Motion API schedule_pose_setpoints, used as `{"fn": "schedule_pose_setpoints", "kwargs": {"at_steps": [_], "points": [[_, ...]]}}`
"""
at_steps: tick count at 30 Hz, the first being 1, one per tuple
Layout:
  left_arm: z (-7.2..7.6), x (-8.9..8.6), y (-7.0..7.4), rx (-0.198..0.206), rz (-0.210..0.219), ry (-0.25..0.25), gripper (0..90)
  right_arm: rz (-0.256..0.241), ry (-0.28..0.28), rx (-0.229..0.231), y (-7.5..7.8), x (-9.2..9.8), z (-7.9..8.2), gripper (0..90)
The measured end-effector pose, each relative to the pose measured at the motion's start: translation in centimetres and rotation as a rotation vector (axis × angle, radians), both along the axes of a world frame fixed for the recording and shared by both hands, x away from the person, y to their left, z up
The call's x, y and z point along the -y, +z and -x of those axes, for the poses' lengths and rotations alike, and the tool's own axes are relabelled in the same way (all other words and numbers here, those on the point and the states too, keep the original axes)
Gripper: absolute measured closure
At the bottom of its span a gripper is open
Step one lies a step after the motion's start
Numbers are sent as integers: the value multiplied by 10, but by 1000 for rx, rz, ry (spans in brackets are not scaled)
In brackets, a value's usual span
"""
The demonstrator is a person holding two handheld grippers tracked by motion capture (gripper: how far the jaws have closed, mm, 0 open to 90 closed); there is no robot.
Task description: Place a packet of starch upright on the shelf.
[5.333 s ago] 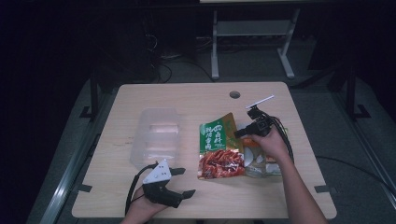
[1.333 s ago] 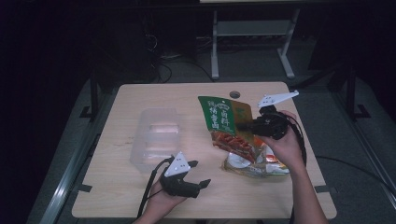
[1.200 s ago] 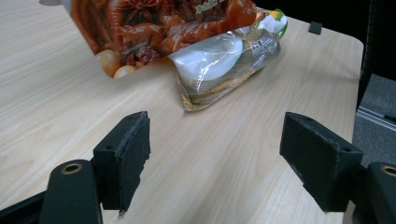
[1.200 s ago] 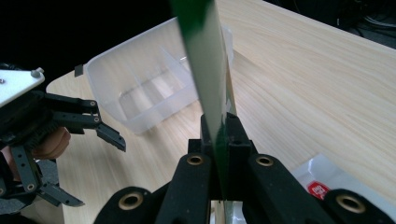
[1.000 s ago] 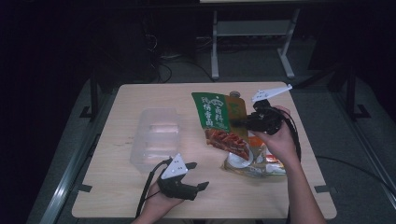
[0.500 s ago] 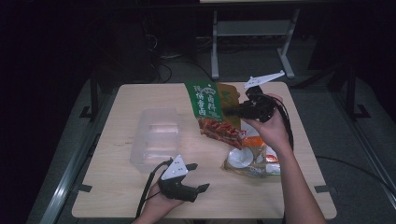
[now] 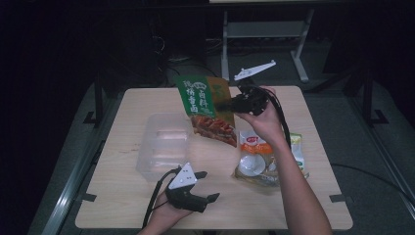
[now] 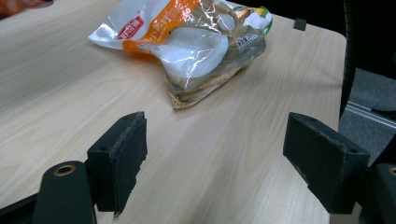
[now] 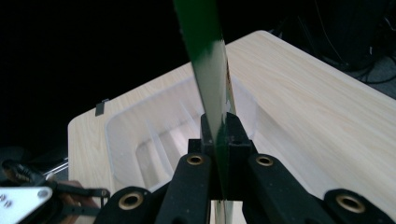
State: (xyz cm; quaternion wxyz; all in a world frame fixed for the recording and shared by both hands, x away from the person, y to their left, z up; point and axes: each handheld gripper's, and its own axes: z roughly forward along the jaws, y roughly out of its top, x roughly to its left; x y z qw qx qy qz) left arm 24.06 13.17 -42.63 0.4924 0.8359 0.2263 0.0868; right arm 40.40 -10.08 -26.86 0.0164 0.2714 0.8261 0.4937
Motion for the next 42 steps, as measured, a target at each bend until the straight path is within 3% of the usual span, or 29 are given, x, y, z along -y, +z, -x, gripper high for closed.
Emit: {"fn": "schedule_pose_setpoints", "kwargs": {"at_steps": [15,25,42], "points": [[2,-7,2,9,18,2,214,-30,64,0,4,-58,-28,900],[2,-10,4,6,23,7,213,-44,94,-33,-11,-93,-46,900],[2,-13,5,3,37,13,212,-76,90,-39,-35,-123,-66,900]]}}
